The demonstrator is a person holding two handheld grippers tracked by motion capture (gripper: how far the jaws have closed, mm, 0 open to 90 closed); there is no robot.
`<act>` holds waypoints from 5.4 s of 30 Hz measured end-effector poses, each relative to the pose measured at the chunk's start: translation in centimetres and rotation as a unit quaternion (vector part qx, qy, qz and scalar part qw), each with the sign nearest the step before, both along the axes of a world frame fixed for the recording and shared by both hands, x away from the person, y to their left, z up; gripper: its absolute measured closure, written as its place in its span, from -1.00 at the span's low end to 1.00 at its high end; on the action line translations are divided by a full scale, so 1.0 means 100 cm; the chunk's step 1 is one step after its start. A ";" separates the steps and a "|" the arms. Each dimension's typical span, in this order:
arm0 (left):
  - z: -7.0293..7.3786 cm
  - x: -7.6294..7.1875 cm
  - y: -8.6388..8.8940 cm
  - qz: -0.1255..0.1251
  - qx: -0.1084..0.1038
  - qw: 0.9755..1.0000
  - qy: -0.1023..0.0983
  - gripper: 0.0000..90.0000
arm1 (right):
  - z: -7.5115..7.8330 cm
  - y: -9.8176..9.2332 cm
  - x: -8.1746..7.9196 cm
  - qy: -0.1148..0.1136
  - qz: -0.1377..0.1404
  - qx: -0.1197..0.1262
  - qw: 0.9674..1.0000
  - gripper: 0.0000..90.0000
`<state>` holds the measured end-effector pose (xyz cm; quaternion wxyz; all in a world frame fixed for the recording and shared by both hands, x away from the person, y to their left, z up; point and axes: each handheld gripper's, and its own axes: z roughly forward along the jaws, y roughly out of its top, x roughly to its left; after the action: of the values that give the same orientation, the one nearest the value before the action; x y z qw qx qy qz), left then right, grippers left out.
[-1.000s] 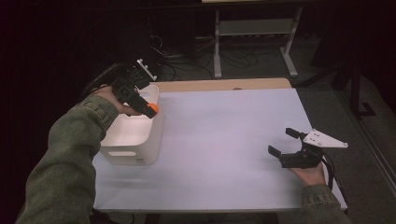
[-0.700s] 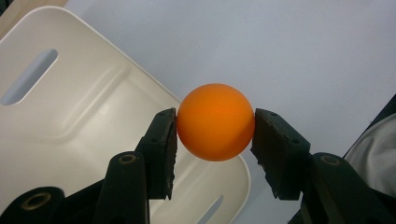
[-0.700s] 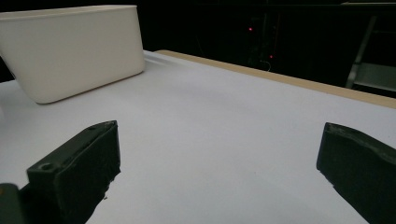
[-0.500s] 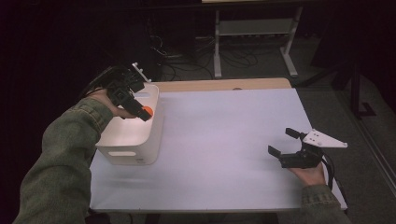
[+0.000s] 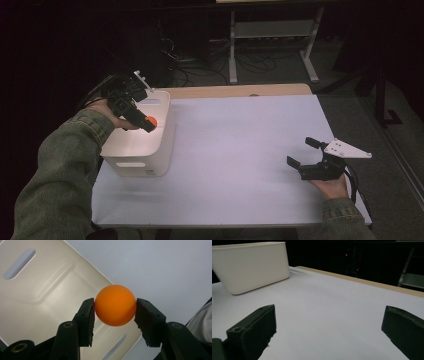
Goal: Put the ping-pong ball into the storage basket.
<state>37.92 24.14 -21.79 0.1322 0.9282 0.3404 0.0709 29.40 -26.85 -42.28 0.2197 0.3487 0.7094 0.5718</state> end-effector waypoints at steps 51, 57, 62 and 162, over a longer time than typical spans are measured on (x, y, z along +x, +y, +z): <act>-0.047 0.001 0.017 0.021 0.006 1.000 0.015 0.12 | -0.001 0.001 0.000 0.002 0.000 -0.003 1.000 -1.00; -0.057 0.001 0.018 0.021 0.006 1.000 0.021 0.12 | -0.001 0.001 0.000 0.003 0.001 -0.003 1.000 -1.00; -0.064 0.001 0.017 0.021 0.010 0.999 0.022 0.12 | -0.001 0.001 0.000 0.003 -0.001 -0.005 1.000 -1.00; -0.042 -0.045 0.058 0.032 -0.146 0.985 -0.083 -1.00 | 0.000 0.002 -0.002 0.002 0.000 -0.003 1.000 -1.00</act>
<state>33.38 29.93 -25.95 0.2920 0.8782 0.3649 0.1011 29.23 -26.70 -42.26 0.2196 0.3488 0.7117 0.5689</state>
